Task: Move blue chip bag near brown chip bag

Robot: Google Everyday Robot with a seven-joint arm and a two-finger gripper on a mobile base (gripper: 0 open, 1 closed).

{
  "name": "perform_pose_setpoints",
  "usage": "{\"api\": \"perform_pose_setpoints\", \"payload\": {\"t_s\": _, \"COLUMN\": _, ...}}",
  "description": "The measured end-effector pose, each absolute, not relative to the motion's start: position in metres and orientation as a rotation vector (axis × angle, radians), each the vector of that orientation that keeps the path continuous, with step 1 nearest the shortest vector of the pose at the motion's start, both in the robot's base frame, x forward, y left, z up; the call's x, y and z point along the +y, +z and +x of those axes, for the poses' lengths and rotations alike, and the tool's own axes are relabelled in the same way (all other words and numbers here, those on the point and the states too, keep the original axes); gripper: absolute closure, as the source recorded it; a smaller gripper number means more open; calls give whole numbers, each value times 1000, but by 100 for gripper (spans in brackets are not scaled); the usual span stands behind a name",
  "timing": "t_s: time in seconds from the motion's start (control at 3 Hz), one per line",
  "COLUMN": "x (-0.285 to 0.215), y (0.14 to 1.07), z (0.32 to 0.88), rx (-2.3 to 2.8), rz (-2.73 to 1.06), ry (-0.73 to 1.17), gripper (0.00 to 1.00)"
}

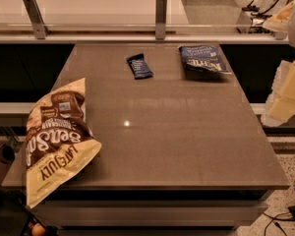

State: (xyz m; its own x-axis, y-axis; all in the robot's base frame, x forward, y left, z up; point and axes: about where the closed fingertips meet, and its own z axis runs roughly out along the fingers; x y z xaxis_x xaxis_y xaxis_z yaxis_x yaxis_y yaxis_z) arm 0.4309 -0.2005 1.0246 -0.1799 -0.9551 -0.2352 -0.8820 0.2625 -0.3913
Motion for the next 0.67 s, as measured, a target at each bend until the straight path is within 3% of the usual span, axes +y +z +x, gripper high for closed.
{"api": "perform_pose_setpoints", "payload": {"t_s": 0.67, "x": -212, "y": 1033, "z": 456, "rx": 2138, "rz": -1594, "ry": -237, "gripper": 0}}
